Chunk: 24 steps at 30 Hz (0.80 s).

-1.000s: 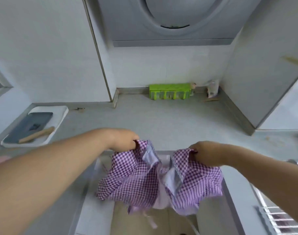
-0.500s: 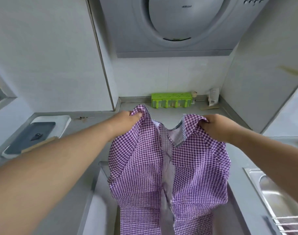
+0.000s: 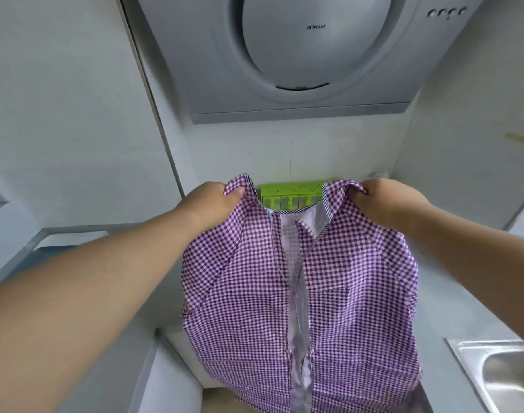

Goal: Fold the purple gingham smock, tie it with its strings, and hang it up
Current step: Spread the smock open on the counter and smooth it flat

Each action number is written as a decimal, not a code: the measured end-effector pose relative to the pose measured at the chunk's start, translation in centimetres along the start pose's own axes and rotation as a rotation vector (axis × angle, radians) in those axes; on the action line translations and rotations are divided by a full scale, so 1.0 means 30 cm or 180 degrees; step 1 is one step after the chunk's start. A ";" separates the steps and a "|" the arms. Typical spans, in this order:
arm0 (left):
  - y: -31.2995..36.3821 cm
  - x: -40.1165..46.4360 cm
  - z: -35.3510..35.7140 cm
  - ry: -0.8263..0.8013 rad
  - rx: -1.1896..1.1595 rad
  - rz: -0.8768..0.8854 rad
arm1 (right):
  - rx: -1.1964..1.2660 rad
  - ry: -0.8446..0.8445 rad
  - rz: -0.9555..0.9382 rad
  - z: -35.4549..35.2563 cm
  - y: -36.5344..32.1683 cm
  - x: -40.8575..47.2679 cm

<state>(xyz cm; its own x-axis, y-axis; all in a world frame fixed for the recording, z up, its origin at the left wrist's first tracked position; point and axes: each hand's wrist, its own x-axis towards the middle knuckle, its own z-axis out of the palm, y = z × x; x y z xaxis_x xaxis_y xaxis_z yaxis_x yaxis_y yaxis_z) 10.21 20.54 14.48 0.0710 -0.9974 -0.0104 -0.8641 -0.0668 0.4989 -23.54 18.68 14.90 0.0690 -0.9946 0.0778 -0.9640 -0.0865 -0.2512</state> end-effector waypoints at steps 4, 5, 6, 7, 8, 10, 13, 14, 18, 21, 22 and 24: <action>0.021 0.142 0.018 -0.0015 0.0067 -0.0179 | 0.0099 -0.0230 -0.0076 0.008 0.033 0.165; 0.035 0.203 0.026 0.0012 0.0085 -0.0251 | 0.0109 -0.0335 -0.0165 0.005 0.048 0.236; 0.036 0.239 0.034 0.0035 0.0091 -0.0305 | 0.0119 -0.0454 -0.0218 0.009 0.059 0.274; 0.044 0.267 0.037 0.0013 0.0089 -0.0372 | 0.0146 -0.0602 -0.0308 0.018 0.064 0.313; 0.046 0.294 0.041 -0.0040 0.0039 -0.0446 | 0.0134 -0.0735 -0.0347 0.031 0.071 0.349; 0.053 0.370 0.063 -0.0188 -0.0166 -0.0667 | 0.0020 -0.0912 -0.0433 0.053 0.093 0.445; 0.053 0.415 0.088 -0.0470 -0.0324 -0.0804 | -0.0181 -0.1086 -0.0582 0.104 0.108 0.524; 0.051 0.436 0.104 -0.0558 -0.0325 -0.0790 | -0.0255 -0.1210 -0.0598 0.121 0.111 0.547; 0.040 0.488 0.152 -0.0704 -0.0038 -0.0597 | -0.0212 -0.1330 -0.0652 0.212 0.127 0.623; -0.003 0.560 0.184 -0.0751 0.0137 -0.0585 | -0.0118 -0.1355 -0.0614 0.285 0.116 0.674; -0.024 0.586 0.195 -0.0779 0.0190 -0.0571 | -0.0068 -0.1381 -0.0528 0.306 0.109 0.689; -0.068 0.636 0.218 -0.0801 0.0303 -0.0558 | 0.0089 -0.1344 -0.0361 0.342 0.099 0.719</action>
<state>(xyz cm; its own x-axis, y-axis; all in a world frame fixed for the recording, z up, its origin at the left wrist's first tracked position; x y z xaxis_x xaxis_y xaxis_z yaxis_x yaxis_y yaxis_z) 10.06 1.48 7.60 0.1078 -0.9449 -0.3091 -0.8932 -0.2286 0.3873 -22.27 -3.62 5.94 0.2786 -0.9145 -0.2934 -0.9374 -0.1924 -0.2902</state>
